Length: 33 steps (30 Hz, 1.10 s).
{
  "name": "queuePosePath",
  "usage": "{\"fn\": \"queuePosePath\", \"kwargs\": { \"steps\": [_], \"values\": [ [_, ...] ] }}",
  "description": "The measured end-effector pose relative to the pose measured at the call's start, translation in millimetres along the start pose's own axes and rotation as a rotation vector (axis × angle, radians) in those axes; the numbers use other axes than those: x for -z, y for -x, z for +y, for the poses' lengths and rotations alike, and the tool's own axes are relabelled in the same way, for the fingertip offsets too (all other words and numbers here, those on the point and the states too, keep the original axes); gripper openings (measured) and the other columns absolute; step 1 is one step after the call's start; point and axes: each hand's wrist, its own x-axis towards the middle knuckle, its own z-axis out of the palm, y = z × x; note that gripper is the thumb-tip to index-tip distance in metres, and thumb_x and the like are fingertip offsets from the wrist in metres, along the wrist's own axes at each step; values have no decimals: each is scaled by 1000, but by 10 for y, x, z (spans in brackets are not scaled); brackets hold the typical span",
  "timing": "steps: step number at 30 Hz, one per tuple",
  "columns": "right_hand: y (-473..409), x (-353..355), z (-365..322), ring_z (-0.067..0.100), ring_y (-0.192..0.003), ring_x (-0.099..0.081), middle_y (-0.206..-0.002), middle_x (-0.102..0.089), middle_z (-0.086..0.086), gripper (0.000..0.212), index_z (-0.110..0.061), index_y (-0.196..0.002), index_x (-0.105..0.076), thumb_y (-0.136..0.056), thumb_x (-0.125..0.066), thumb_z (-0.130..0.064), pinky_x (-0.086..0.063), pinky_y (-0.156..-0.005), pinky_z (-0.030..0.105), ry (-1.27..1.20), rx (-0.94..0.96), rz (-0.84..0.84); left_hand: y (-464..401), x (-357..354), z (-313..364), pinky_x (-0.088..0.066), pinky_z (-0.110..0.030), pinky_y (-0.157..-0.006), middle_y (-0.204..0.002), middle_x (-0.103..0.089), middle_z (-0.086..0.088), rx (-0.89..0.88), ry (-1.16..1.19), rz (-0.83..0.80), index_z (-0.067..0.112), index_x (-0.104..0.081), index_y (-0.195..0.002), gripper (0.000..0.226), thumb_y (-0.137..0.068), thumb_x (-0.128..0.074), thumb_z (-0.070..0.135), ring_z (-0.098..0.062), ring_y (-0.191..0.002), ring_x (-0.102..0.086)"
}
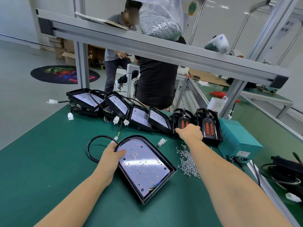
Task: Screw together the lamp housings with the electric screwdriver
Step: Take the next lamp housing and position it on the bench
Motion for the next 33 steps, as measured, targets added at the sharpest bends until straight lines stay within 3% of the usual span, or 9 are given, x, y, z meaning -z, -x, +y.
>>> {"fn": "queuePosePath", "kwargs": {
  "steps": [3, 6, 8, 11, 15, 22, 27, 30, 33],
  "values": [
    [-27, 6, 7, 27, -79, -53, -139, -44, 21, 55, -6, -119, -58, -88, -62, -51, -40, -64, 28, 14, -1, -4, -5, 9, -17, -47, -43, -89, -98, -70, -6, -7, 9, -4, 16, -61, -98, 18, -91, -53, 1, -27, -91, -63],
    [-39, -7, 5, 27, -79, -55, -108, -61, 13, 45, -7, -105, -63, -86, -64, -48, -42, -64, 28, 10, 32, 19, -14, 8, -21, -49, -42, -88, -98, -71, -6, -19, 17, -9, 16, -62, -99, 21, -90, -53, 0, -27, -91, -64],
    [-29, -29, 3, 26, -74, -54, -91, -61, 8, 38, -8, -89, -60, -85, -67, -45, -40, -60, 27, -15, 47, 63, -12, 5, -20, -49, -40, -85, -95, -71, -4, -28, 21, -10, 17, -62, -98, 22, -90, -52, -2, -25, -89, -64],
    [10, -36, 2, 27, -75, -52, -103, -61, 13, 40, -8, -88, -55, -80, -70, -44, -38, -60, 28, -92, 35, 126, -8, 4, -27, -49, -39, -85, -93, -72, -2, -35, 32, -14, 16, -62, -99, 24, -89, -52, -3, -25, -88, -64],
    [127, 88, -6, 32, -90, -59, -117, -53, 16, 59, -2, -111, -56, -78, -70, -49, -39, -64, 31, -124, 69, 217, -14, 8, -31, -48, -43, -90, -97, -71, -5, -29, 27, -22, 15, -62, -100, 22, -89, -52, -2, -27, -91, -64],
    [832, 340, -107, 25, -77, -56, -97, -49, 3, 51, -15, -96, -59, -71, -62, -60, -40, -66, 31, -76, 390, 170, -30, 5, -42, -47, -43, -89, -97, -68, -8, -30, 34, -14, 13, -61, -99, 18, -89, -53, 0, -28, -89, -61],
    [1601, 253, -90, 21, -70, -47, -85, -41, -4, 44, -23, -83, -49, -64, -57, -62, -34, -63, 30, -33, 601, 122, -62, -2, -69, -39, -37, -78, -90, -57, -10, -24, 36, 9, 8, -56, -91, 4, -91, -53, 10, -23, -83, -50],
    [1905, 118, -8, 21, -74, -45, -86, -36, -6, 45, -26, -86, -43, -64, -50, -65, -32, -65, 31, -4, 675, 114, -60, -9, -58, -41, -36, -84, -100, -65, -7, -24, 72, 38, 10, -61, -96, 27, -99, -45, 32, -23, -91, -56],
    [2036, -12, 123, 20, -84, -50, -89, -35, -8, 45, -27, -92, -42, -67, -49, -65, -34, -68, 31, 0, 684, 96, -43, 3, -37, -46, -41, -97, -110, -70, -10, -2, 212, -7, 6, -63, -114, 42, -101, -39, 38, -24, -103, -64]
  ]
}}
